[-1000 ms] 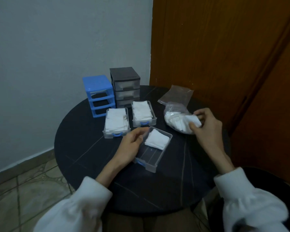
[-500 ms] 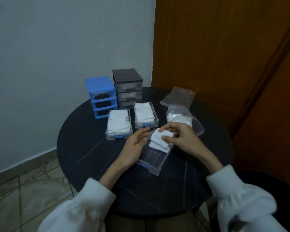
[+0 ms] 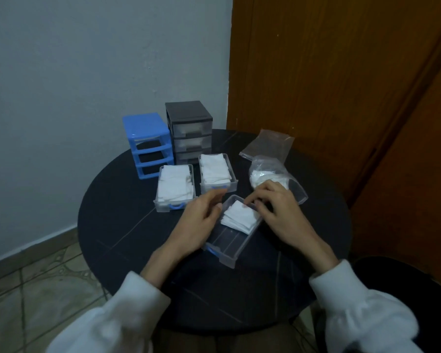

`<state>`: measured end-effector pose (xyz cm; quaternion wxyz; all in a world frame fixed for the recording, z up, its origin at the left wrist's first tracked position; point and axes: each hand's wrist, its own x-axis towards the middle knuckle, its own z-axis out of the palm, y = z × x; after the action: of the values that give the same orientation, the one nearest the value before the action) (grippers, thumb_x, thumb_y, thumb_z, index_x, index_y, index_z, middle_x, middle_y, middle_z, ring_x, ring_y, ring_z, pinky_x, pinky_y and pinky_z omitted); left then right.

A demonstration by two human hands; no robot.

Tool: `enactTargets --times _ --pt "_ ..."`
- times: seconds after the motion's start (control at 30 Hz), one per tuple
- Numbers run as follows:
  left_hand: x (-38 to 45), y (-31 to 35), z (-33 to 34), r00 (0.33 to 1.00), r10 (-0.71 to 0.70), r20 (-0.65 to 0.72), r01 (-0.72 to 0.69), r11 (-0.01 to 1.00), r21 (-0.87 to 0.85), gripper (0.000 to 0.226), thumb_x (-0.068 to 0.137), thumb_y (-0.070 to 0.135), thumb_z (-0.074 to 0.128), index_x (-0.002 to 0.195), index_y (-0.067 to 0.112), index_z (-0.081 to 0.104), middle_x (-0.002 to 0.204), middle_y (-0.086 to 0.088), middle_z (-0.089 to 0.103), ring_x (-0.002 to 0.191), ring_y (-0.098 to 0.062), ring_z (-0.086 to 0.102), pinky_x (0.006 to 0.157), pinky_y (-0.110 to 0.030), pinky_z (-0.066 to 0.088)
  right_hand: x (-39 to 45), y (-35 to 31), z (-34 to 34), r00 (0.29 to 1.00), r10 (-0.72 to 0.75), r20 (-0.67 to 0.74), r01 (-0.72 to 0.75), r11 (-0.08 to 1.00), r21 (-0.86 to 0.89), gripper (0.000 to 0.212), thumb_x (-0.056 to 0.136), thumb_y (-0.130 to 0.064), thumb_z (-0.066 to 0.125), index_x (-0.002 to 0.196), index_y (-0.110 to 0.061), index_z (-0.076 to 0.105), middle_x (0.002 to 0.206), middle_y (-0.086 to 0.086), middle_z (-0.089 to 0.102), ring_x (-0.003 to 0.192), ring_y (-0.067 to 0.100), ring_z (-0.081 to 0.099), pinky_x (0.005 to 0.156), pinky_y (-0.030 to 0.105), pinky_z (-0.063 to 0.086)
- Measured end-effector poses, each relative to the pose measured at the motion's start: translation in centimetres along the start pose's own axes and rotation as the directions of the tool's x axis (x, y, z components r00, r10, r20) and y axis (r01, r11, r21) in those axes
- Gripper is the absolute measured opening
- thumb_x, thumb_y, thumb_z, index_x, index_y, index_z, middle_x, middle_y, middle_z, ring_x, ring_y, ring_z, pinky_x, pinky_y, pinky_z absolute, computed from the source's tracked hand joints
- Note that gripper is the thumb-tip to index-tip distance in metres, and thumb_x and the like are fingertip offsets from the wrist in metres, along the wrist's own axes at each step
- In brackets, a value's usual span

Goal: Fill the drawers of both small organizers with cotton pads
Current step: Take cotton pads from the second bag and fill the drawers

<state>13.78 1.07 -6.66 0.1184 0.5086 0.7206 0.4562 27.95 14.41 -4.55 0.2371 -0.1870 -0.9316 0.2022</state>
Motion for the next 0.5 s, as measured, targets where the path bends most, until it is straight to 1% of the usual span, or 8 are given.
enactTargets --times 0.07,0.13,0.17,0.23,0.3,0.33,0.43,0.5 --pt "0.6 0.7 -0.3 0.998 0.065 -0.023 -0.063 0.994 0.093 0.035 0.095 0.012 0.047 0.129 0.017 0.053 0.125 0.005 0.058 0.112 -0.004 0.052 0.092 -0.012 0.039 -0.4 0.4 -0.9 0.995 0.051 -0.081 -0.051 0.999 -0.002 0.020 0.090 -0.006 0.053 0.094 -0.019 0.068 0.096 -0.010 0.052 0.085 -0.004 0.045 0.072 0.008 0.034" --pt "1.5 1.7 -0.1 0.992 0.125 -0.023 -0.121 0.984 0.129 0.034 0.095 0.011 0.047 0.127 0.018 0.054 0.125 0.004 0.058 0.113 -0.006 0.053 0.096 -0.021 0.042 -0.9 1.2 -1.5 0.974 0.111 -0.199 -0.121 0.992 -0.038 0.016 0.088 -0.006 0.057 0.092 -0.017 0.066 0.094 -0.007 0.055 0.076 -0.004 0.047 0.066 0.006 0.034" --pt "2.1 2.3 0.1 0.988 0.151 -0.015 -0.147 0.979 0.140 0.033 0.094 0.011 0.048 0.126 0.019 0.055 0.126 0.004 0.058 0.114 -0.006 0.052 0.098 -0.022 0.041 -1.2 1.6 -1.7 0.956 0.151 -0.253 -0.168 0.985 -0.046 0.013 0.087 -0.006 0.059 0.093 -0.016 0.065 0.094 -0.005 0.055 0.073 -0.003 0.048 0.063 0.006 0.034" --pt "3.6 3.4 0.8 0.982 0.189 0.016 -0.189 0.969 0.159 0.034 0.094 0.011 0.050 0.127 0.018 0.053 0.129 0.002 0.056 0.117 -0.008 0.050 0.098 -0.017 0.036 -1.4 2.6 -1.8 0.921 0.227 -0.318 -0.254 0.966 -0.045 0.013 0.085 -0.008 0.063 0.095 -0.015 0.064 0.094 -0.001 0.060 0.074 0.000 0.051 0.062 0.007 0.036" --pt "5.4 4.3 1.9 0.975 0.212 0.063 -0.220 0.956 0.192 0.038 0.093 0.014 0.054 0.131 0.016 0.049 0.132 -0.001 0.053 0.120 -0.011 0.048 0.094 -0.011 0.030 -1.5 3.4 -1.5 0.899 0.282 -0.336 -0.309 0.951 -0.028 0.016 0.083 -0.011 0.065 0.099 -0.013 0.064 0.094 0.004 0.064 0.077 0.006 0.055 0.066 0.009 0.036" --pt "6.2 4.6 2.5 0.972 0.213 0.097 -0.229 0.952 0.206 0.043 0.092 0.016 0.055 0.134 0.015 0.046 0.135 -0.002 0.051 0.122 -0.013 0.047 0.094 -0.012 0.029 -1.4 3.7 -1.3 0.892 0.299 -0.340 -0.325 0.946 -0.020 0.020 0.084 -0.012 0.066 0.103 -0.012 0.064 0.096 0.005 0.066 0.078 0.007 0.056 0.068 0.011 0.037" --pt "8.3 4.9 4.4 0.962 0.174 0.211 -0.226 0.941 0.252 0.054 0.093 0.024 0.056 0.142 0.017 0.035 0.145 -0.003 0.042 0.131 -0.015 0.039 0.105 -0.024 0.029 -1.1 3.8 -0.6 0.885 0.320 -0.337 -0.336 0.942 0.014 0.033 0.085 -0.017 0.066 0.116 -0.009 0.060 0.103 0.007 0.067 0.084 0.008 0.059 0.073 0.016 0.044" --pt "9.0 4.7 5.3 0.957 0.134 0.256 -0.206 0.938 0.279 0.056 0.092 0.023 0.056 0.143 0.018 0.033 0.144 -0.005 0.042 0.131 -0.018 0.040 0.107 -0.031 0.033 -0.9 3.8 -0.4 0.885 0.320 -0.337 -0.330 0.944 0.029 0.035 0.086 -0.018 0.066 0.119 -0.008 0.059 0.104 0.008 0.067 0.083 0.005 0.056 0.073 0.016 0.042"
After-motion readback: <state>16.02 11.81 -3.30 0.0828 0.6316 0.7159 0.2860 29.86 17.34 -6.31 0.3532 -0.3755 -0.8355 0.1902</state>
